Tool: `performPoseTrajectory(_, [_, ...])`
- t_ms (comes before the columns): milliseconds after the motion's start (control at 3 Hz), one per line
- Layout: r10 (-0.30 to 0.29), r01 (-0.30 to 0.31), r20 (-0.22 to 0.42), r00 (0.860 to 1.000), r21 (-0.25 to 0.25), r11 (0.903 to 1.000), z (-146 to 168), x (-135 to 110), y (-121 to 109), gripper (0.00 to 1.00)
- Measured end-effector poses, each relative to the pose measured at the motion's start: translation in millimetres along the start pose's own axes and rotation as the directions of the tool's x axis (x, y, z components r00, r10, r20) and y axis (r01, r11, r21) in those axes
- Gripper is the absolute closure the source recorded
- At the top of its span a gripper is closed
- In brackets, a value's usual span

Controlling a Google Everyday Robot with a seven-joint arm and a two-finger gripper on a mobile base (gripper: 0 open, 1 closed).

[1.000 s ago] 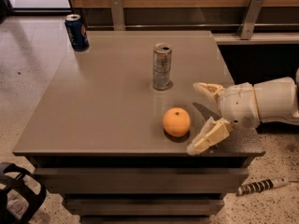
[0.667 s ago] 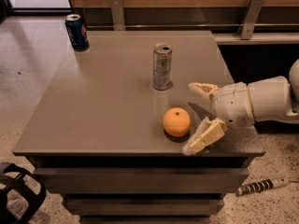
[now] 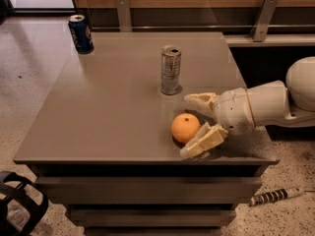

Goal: Move orange near pepsi can

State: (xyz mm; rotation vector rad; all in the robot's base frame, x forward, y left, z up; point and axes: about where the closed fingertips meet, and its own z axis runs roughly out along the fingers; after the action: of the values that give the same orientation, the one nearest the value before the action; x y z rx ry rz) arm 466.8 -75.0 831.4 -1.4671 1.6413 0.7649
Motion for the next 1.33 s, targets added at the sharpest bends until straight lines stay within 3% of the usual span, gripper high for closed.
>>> performPoseTrajectory(1000, [-0.008, 0.008, 0.000, 1.000, -0.009, 0.9999, 4.1, -4.1, 2.3, 0.83])
performPoseTrajectory(1333, [-0.010, 0.010, -0.001, 1.000, -0.012, 0.9999, 5.4, -5.4, 3.0, 1.00])
